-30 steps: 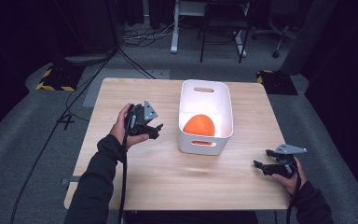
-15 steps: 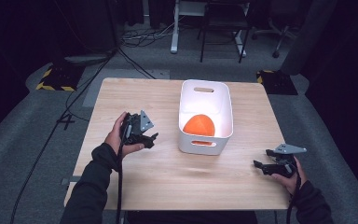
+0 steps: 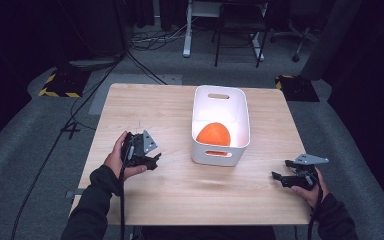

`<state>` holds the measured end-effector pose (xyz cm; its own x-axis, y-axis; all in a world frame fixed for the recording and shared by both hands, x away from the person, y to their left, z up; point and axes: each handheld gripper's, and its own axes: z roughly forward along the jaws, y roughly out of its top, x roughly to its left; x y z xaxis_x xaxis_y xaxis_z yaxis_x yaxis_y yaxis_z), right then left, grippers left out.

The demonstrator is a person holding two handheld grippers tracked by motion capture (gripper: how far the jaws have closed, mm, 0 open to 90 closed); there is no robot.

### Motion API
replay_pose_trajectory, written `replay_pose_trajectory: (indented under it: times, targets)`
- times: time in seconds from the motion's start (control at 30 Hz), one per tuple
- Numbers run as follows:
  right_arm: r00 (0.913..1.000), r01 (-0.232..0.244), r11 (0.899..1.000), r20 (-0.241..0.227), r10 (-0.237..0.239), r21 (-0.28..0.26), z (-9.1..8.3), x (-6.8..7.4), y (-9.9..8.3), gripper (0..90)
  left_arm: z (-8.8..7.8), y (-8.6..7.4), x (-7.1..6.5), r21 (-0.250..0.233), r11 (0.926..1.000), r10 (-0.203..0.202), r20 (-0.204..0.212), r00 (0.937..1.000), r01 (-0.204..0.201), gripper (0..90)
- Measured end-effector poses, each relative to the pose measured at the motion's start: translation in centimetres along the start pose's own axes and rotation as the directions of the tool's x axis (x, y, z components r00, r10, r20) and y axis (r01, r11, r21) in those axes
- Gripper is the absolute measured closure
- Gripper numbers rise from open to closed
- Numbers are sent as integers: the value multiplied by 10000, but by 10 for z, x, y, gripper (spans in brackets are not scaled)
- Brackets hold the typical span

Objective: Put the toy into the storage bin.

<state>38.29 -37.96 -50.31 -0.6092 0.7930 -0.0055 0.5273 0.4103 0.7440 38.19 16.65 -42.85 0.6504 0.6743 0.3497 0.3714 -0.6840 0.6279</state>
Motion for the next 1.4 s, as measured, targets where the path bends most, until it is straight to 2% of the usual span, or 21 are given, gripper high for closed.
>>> replay_pose_trajectory:
  times: [0.13, 0.2, 0.3, 0.33, 0.43, 0.53, 0.73, 0.83, 1.0, 1.1, 1.13, 1.17, 1.2, 1.3, 1.33, 1.4]
  targets:
    - [10000, 9, 10000, -4, -9, -1, 0, 0, 0, 181, -2, -11, -5, 183, 9998, 92, -192, 9998, -88, 166]
    - [10000, 10, 10000, -3, -10, 1, 0, 0, 0, 181, -3, -16, -7, 198, 9998, 11, -8, 10000, -11, 167]
    - [10000, 6, 10000, -3, -6, -3, 0, 0, 0, 181, -6, -24, -9, 89, 9998, -194, 18, 9998, 194, 166]
    - [10000, 7, 10000, -2, -7, -1, 0, 0, 0, 181, -7, -27, -9, 85, 9992, -395, 275, 9988, 393, 163]
    - [10000, 11, 10000, -1, -11, -2, 0, 0, 0, 181, -8, -33, -12, 139, 9996, -258, -34, 9997, 259, 162]
    - [10000, 8, 10000, -2, -8, -2, 0, 0, 0, 181, -6, -39, -15, 332, 9992, -226, -6, 9997, 226, 163]
    - [10000, 10, 10000, -3, -10, 0, 0, 0, 0, 181, -6, -47, -21, 271, 9990, -366, 36, 9993, 365, 163]
    - [10000, 9, 10000, -1, -9, -3, 0, 0, 0, 181, -7, -53, -25, 320, 9992, -218, -140, 9997, 223, 163]
    - [10000, 11, 10000, -2, -11, -1, 0, 0, 0, 181, -7, -66, -28, 224, 9978, -624, -159, 9979, 627, 163]
    - [10000, 10, 10000, -1, -10, 0, 0, 0, 0, 181, -6, -72, -29, 423, 9968, -674, -79, 9977, 677, 163]
    - [10000, 5, 10000, -2, -5, -2, 0, 0, 0, 181, -6, -78, -29, 403, 9953, -876, -28, 9961, 877, 163]
    - [10000, 5, 10000, -3, -5, -1, 0, 0, 0, 181, -6, -78, -29, 403, 9953, -876, -28, 9961, 877, 163]
    - [10000, 10, 10000, -2, -10, 0, 0, 0, 0, 181, -7, -83, -29, 352, 9929, -1141, 33, 9935, 1140, 164]
    - [10000, 7, 10000, 0, -7, 1, 0, 0, 0, 181, -9, -87, -29, 282, 9920, -1233, 90, 9923, 1230, 163]
    - [10000, 6, 10000, 0, -6, 2, 0, 0, 0, 181, -10, -91, -29, 219, 9899, -1405, 202, 9899, 1400, 164]
    - [10000, 6, 10000, 2, -6, 1, 0, 0, 0, 181, -11, -92, -29, 282, 9906, -1342, 85, 9909, 1339, 164]
